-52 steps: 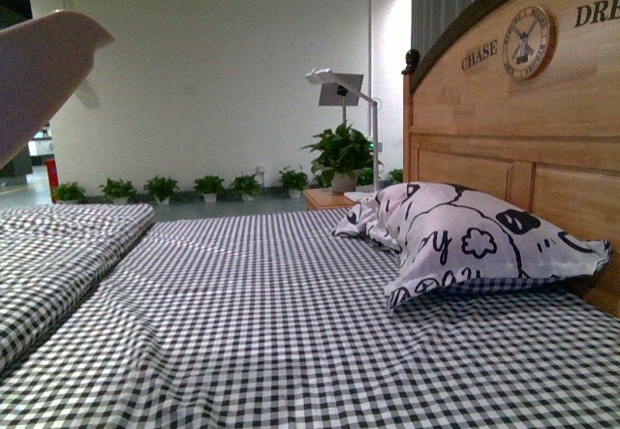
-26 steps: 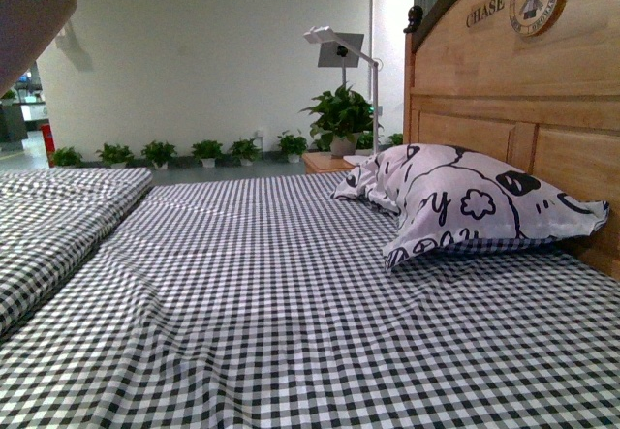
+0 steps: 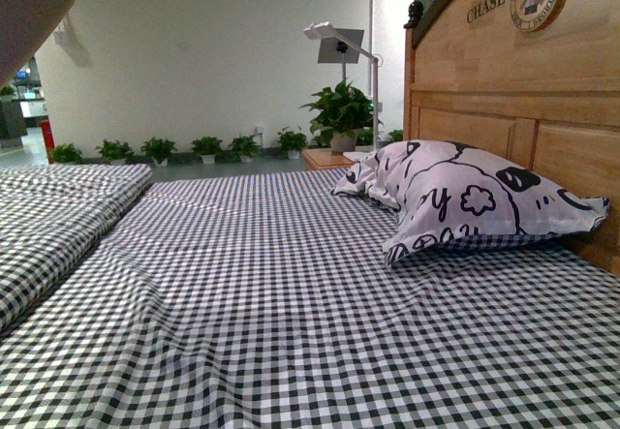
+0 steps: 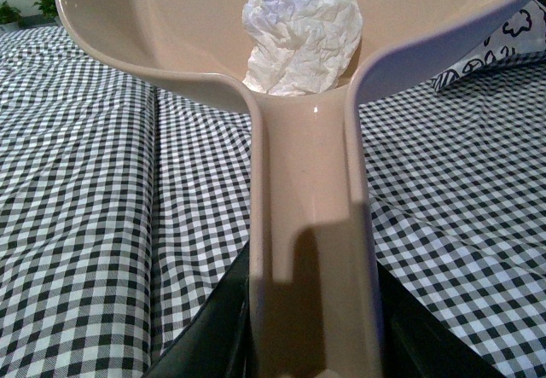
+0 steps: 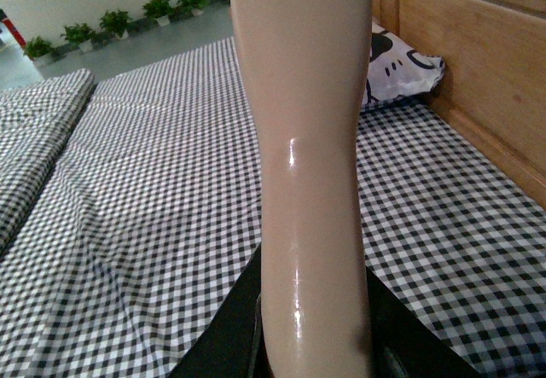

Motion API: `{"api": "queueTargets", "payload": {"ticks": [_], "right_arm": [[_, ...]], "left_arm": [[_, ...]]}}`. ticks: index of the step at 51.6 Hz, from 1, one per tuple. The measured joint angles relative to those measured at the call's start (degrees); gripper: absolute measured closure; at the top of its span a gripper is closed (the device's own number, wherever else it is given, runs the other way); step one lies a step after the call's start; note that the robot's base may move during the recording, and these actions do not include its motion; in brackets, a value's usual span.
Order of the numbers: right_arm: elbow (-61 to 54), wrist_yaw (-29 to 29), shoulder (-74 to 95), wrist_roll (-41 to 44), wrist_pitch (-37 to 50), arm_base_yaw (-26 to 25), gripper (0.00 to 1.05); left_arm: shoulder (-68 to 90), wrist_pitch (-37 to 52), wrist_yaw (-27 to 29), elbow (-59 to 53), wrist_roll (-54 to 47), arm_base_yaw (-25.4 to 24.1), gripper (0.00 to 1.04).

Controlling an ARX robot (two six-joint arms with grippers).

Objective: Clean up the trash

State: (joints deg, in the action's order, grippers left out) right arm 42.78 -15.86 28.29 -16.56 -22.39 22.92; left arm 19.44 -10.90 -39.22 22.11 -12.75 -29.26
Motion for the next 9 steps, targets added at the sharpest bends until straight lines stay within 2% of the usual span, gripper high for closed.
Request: {"api": "queueTargets", "payload": {"ticks": [9], "right_arm": [[0.0,0.0,0.0,0.0,0.0,0.0,0.85]], "left_arm": [[0.0,0.0,0.0,0.0,0.0,0.0,0.78]]}}
